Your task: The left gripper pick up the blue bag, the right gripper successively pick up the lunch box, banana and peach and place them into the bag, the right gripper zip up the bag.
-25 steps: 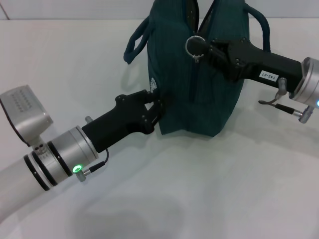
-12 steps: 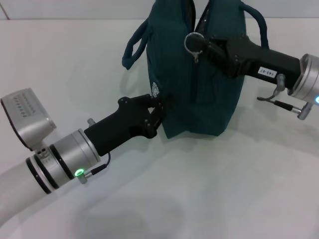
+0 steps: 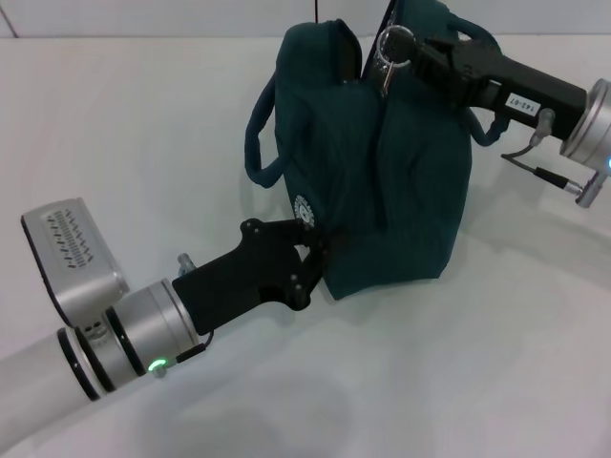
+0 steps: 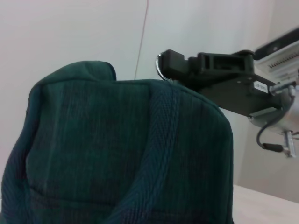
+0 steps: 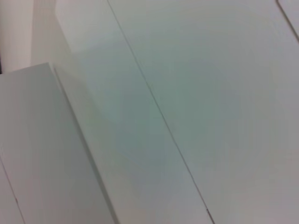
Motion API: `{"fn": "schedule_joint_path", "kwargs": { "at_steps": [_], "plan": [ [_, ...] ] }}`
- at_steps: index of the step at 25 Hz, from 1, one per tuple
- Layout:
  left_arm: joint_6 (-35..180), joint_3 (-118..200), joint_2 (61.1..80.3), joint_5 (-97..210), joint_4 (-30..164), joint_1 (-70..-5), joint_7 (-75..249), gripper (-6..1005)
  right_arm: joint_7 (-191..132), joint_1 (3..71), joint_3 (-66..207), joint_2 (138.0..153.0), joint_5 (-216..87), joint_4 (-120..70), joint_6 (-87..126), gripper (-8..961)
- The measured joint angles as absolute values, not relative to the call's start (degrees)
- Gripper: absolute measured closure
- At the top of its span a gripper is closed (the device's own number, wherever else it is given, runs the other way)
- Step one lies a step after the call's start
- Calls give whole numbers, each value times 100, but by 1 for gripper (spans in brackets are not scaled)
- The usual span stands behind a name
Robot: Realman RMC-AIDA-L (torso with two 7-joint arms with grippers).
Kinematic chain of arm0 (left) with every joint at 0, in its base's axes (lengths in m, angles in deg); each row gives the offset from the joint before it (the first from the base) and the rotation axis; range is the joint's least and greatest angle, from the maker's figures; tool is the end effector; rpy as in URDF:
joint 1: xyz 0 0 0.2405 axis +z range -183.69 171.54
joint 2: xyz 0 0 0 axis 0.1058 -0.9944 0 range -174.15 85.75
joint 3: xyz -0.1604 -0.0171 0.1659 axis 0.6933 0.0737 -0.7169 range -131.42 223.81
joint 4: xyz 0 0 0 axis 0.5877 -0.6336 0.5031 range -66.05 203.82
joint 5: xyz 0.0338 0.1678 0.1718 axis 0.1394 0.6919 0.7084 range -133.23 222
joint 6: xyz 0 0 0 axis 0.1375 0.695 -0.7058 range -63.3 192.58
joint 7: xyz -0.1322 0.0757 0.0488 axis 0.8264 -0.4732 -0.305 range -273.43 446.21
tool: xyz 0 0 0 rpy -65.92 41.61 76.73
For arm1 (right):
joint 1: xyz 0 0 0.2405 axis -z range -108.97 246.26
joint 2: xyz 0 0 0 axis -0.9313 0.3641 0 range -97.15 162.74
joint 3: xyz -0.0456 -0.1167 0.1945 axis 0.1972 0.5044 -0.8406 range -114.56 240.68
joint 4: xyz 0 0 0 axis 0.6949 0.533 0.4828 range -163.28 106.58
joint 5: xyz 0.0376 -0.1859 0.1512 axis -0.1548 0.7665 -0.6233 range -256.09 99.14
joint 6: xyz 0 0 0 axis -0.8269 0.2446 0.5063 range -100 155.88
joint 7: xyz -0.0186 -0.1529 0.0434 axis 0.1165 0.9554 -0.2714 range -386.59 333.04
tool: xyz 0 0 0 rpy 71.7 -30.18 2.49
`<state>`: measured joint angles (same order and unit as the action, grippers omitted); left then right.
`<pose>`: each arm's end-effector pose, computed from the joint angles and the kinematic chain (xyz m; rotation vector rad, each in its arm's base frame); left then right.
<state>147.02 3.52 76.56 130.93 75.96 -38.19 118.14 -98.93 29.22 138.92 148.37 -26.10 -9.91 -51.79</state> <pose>-0.2524 0.2774 -0.1190 -2.4326 -0.5309 -1.0416 0.1650 0.3972 -0.0273 -2.4511 0.6694 1.3446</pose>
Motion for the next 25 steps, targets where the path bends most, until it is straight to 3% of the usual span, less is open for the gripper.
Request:
{"fn": "schedule_joint_path", "kwargs": {
  "at_steps": [25],
  "plan": [
    [15349,343,7577,12229,6746,-3391,12247,905,-9776,3191,13979,14889,-2629,-1047,-5552,940]
  ]
}}
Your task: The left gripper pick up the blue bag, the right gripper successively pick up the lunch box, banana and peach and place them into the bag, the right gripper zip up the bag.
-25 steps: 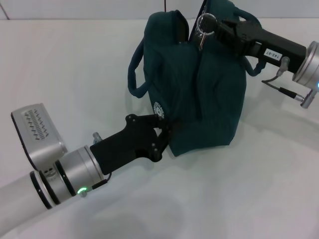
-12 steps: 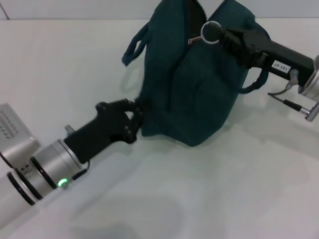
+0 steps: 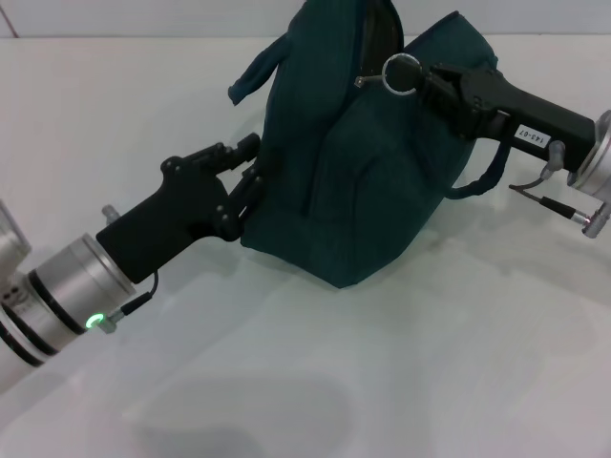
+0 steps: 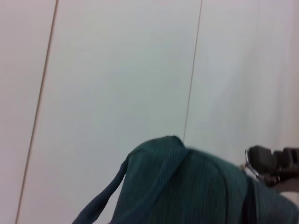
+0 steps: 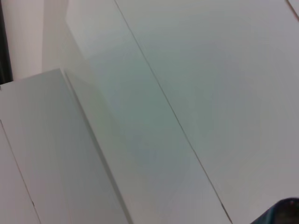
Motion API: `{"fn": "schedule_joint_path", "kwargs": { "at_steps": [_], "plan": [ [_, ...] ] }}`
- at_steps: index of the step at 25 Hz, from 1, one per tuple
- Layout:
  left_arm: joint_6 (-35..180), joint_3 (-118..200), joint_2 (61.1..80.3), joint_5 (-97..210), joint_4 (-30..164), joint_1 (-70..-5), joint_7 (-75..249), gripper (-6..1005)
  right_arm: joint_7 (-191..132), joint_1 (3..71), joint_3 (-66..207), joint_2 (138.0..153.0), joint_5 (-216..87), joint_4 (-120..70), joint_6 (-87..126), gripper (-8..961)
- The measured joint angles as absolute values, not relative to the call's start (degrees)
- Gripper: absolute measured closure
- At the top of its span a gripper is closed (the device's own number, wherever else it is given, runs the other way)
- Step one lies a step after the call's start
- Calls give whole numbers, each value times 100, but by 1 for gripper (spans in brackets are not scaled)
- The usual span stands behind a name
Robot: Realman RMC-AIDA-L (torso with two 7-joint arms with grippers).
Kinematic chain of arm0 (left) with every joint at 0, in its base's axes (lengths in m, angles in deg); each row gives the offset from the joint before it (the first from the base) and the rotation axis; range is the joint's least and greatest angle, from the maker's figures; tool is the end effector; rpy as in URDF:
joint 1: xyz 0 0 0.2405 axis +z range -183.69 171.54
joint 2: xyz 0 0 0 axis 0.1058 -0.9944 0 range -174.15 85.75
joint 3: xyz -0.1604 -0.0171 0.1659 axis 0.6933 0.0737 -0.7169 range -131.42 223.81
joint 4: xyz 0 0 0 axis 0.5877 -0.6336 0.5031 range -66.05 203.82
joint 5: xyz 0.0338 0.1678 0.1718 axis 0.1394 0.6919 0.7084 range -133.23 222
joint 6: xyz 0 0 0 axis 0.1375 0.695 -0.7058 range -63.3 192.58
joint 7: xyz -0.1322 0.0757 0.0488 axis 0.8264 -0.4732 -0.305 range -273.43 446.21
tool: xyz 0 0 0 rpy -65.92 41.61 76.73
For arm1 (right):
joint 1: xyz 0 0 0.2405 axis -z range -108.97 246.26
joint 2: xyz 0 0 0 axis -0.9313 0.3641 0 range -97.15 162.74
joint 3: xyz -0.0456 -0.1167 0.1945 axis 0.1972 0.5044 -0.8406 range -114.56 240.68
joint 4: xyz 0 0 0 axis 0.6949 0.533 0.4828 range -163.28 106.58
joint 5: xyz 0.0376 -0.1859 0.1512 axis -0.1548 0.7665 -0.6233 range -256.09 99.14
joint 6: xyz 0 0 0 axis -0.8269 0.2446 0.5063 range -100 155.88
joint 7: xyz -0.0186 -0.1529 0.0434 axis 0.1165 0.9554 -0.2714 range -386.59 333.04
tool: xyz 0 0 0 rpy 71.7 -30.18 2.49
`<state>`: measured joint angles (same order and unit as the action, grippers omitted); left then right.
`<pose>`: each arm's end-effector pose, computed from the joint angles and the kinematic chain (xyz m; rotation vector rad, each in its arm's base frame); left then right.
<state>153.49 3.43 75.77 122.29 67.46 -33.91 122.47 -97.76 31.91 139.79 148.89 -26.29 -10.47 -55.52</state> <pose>-0.2646 0.3000 -0.0641 -2.2130 -0.4833 -1.1562 0.1766 0.3777 -0.0314 -2.4630 0.6791 1.3840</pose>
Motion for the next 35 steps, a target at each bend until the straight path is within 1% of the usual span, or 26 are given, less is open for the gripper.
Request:
{"fn": "schedule_joint_path", "kwargs": {
  "at_steps": [5,10,18,24,29,35],
  "plan": [
    [15367,335,7571,12402,6516,-3516,12676,770,-9693,3191,13978,14893,-2629,-1020,-5542,940],
    [15346,330,7574,12435,6487,-3685,12808,540,-9691,3191,13978,14887,-2628,-1010,-5577,940],
    [15332,330,7584,12446,6480,-3754,12834,340,-9684,3190,13978,14871,-2667,-1000,-5575,940],
    [15332,330,7592,12449,6478,-3757,12758,552,-9635,3191,13978,14865,-2674,-1005,-5550,940],
    [15365,312,7595,12449,6495,-3720,12676,780,-9619,3191,13963,14860,-2786,-1035,-5560,940],
    [15385,67,7592,12445,6470,-3638,12609,935,-9607,3329,13521,14864,-2897,-1012,-5582,940]
  ]
}}
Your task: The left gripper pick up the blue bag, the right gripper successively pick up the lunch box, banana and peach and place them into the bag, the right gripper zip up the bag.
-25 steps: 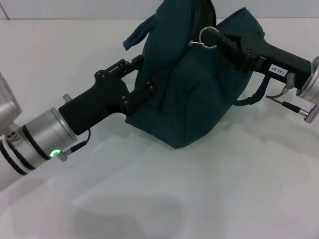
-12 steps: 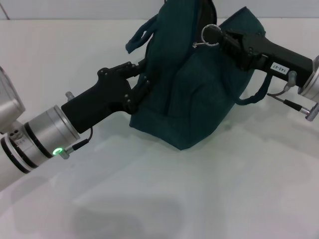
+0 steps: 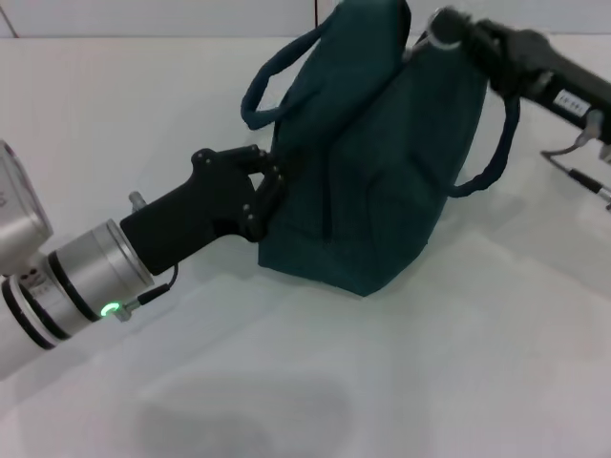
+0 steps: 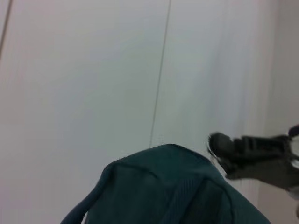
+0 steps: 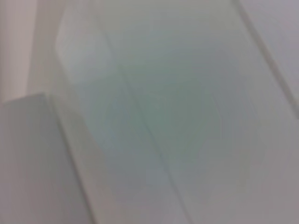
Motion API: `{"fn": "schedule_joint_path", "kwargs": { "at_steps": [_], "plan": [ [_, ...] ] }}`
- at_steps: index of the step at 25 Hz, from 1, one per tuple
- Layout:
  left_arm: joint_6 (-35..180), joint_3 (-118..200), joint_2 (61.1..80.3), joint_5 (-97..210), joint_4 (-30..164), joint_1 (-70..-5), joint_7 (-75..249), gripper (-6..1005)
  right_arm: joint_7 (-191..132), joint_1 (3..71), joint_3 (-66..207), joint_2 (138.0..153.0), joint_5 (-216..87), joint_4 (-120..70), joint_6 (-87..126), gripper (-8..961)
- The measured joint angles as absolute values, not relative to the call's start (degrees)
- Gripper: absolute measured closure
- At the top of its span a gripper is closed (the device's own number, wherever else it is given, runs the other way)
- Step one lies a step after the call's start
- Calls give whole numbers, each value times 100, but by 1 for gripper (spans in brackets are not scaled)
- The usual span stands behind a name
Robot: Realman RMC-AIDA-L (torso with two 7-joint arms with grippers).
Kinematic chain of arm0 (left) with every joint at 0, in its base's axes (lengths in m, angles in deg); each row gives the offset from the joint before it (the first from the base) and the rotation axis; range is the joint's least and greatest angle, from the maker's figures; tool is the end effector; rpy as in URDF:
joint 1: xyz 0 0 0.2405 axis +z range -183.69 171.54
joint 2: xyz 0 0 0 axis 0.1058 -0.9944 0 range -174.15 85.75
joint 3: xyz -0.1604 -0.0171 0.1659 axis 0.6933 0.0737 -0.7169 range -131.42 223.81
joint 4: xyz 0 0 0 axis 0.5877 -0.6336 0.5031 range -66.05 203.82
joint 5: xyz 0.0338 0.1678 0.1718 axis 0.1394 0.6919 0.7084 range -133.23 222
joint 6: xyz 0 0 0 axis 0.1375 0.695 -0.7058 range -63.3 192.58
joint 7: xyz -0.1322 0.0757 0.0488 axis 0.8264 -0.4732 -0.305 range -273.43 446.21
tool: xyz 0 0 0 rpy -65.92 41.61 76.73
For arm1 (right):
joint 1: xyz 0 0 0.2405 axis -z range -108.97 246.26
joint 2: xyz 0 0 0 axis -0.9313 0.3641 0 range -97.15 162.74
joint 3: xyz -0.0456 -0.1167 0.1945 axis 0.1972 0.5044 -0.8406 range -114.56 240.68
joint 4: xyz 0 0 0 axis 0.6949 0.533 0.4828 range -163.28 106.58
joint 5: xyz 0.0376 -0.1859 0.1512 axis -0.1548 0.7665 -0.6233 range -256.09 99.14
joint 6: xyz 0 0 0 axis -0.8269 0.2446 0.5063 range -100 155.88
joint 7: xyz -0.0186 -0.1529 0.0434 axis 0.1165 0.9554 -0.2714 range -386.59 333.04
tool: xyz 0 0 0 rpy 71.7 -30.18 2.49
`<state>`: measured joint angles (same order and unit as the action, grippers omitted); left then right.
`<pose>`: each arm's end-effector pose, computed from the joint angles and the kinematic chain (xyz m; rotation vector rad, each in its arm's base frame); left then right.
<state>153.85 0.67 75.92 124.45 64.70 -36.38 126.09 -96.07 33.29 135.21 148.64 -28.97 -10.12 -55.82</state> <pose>-0.2466 0.3095 -0.0668 -2.3265 -0.4325 -1.1837 0.1857 0.3866 -0.0080 -2.3099 0.6565 1.4459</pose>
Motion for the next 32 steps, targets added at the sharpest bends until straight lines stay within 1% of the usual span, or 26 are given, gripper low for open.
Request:
{"fn": "schedule_joint_path", "kwargs": {
  "at_steps": [10,20,32],
  "plan": [
    [15471,-87,7579,12337,6471,-3421,12494,941,-9603,3482,13173,14853,-2906,-1048,-5489,940],
    [15596,-57,7539,11413,6356,-3187,12541,942,-9626,3607,13630,14894,-2900,-1052,-6252,940],
    [15581,-100,7524,11459,6176,-2995,12538,942,-9432,3905,13504,14845,-3176,-1120,-5282,940]
  ]
}}
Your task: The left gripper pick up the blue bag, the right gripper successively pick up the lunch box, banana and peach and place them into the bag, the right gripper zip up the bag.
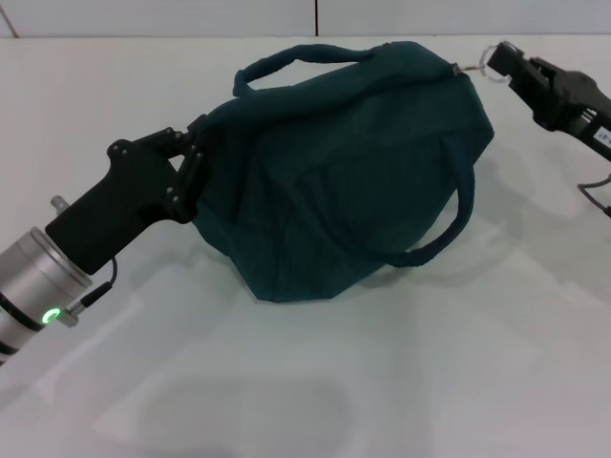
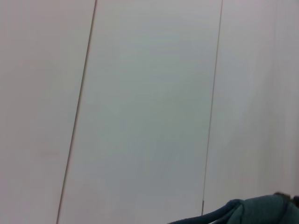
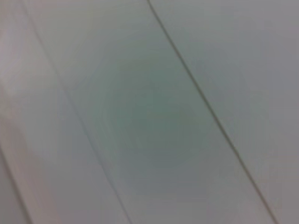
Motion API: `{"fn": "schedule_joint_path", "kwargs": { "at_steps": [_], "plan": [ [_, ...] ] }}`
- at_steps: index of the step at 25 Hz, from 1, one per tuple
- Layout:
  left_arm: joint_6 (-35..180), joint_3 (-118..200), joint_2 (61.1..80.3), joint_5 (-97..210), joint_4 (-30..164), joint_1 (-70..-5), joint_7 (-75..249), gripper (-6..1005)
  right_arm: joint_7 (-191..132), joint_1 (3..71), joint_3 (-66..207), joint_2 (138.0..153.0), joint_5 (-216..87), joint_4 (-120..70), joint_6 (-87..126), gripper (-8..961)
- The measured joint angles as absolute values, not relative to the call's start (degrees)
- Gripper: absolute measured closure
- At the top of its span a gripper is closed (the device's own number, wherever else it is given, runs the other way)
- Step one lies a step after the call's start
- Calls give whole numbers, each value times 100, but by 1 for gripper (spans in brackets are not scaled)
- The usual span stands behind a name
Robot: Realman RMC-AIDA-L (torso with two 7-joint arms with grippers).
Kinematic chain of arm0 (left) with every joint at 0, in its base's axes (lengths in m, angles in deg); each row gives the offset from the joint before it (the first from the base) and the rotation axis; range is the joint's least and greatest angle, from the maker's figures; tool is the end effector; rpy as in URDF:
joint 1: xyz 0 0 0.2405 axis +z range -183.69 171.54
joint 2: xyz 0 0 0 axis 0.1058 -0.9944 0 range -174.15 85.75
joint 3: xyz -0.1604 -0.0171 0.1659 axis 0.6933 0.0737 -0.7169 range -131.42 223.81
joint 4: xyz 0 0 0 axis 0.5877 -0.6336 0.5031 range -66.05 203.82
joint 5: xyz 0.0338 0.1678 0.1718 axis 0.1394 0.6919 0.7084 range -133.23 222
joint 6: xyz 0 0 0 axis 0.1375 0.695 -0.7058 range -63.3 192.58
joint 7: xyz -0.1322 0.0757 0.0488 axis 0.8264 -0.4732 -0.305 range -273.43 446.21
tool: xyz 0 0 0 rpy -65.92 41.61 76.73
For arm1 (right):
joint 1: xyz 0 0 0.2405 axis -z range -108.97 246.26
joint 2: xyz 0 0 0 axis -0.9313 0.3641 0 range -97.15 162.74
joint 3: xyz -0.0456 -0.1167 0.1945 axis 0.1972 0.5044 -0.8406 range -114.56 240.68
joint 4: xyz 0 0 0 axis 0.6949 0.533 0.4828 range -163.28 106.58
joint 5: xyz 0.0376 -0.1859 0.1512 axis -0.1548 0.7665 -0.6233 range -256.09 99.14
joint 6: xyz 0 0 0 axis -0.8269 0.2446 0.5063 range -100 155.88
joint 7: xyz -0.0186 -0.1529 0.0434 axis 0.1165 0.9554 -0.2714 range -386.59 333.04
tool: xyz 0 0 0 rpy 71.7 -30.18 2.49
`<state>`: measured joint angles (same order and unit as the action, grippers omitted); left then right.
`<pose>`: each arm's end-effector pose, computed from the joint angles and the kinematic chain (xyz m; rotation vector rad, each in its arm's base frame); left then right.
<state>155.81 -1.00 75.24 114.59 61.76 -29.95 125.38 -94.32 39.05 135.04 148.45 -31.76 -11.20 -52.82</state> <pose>-0.2777 0.3017 -0.0334 -2.1172 -0.4591 -1.1815 0.2340 0.3735 -0.0044 -2.1654 0.7804 1.3605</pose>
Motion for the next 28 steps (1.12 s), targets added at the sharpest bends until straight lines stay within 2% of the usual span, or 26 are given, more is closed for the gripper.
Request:
{"fn": "schedule_joint_path", "kwargs": {
  "at_steps": [28],
  "plan": [
    [15618,-104,7525,11462,6177,-3011,12560,931,-9125,3741,13974,14874,-3128,-1281,-3524,940]
  ]
}}
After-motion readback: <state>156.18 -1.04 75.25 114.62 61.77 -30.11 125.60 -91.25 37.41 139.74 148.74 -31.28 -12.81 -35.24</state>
